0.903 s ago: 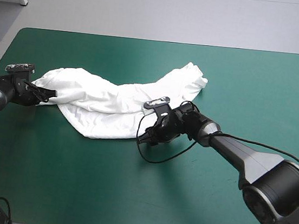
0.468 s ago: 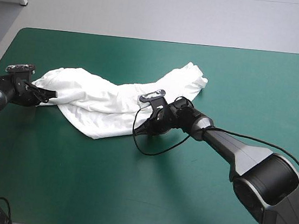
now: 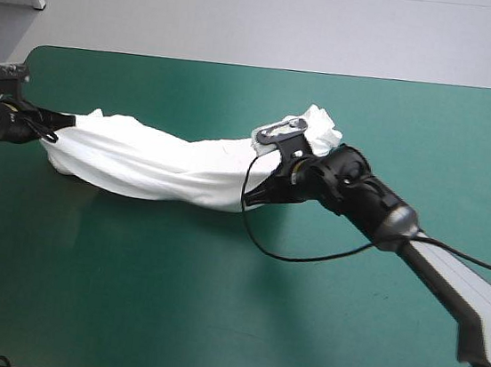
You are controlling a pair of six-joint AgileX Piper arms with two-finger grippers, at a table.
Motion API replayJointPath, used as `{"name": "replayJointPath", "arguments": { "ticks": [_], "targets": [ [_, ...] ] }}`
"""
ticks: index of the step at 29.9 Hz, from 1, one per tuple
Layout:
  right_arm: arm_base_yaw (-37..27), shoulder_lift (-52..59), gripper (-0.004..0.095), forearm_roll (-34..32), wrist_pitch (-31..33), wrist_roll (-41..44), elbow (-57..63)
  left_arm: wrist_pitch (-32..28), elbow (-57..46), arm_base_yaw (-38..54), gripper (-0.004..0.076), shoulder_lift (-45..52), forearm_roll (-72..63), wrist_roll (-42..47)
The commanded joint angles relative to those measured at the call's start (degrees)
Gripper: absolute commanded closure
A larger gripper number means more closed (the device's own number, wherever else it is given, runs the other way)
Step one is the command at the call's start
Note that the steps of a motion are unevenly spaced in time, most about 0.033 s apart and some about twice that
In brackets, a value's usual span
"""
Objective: Fold the cloth
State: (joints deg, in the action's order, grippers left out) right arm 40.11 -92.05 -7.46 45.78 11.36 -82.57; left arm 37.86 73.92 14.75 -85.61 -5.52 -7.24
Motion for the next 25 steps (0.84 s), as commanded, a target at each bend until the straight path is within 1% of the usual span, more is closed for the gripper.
{"name": "replayJointPath", "arguments": {
  "ticks": [1, 2, 7, 11, 15, 19, 25],
  "targets": [
    [-0.08, 10.44, 0.0927, -8.19, 0.47, 4.22, -1.7, 2.34, 6.3, 0.03, 0.0732, 8.72, -0.24, -0.09],
    [-0.08, 13.58, 0.0927, -10.42, 1.02, 5.35, -1.7, 4.02, 8.12, 0.03, 0.0732, 10.56, -0.36, -0.09],
    [-0.08, 25.27, 0.0927, -16.73, 1.27, 8.6, -2.54, 11.26, 18.04, 0.03, 0.0732, 17.68, -0.36, -0.09],
    [-0.08, 33.78, 0.0927, -18.79, 1.33, 8.47, -7.98, 14.96, 27.0, 0.03, 0.0732, 21.07, -0.93, -0.23],
    [-0.08, 39.2, 0.0927, -19.25, 1.22, 6.11, -15.58, 17.78, 35.83, 0.03, 0.0732, 22.51, -4.36, -2.08],
    [-0.08, 41.21, 0.0927, -19.09, 1.22, 2.51, -23.59, 17.83, 44.91, 0.03, 0.0732, 22.51, -7.02, -4.51],
    [-0.08, 39.73, 0.0927, -17.85, 3.03, -3.15, -33.55, 14.92, 56.83, 0.03, 0.0732, 22.31, -3.64, -4.93]
  ]
}}
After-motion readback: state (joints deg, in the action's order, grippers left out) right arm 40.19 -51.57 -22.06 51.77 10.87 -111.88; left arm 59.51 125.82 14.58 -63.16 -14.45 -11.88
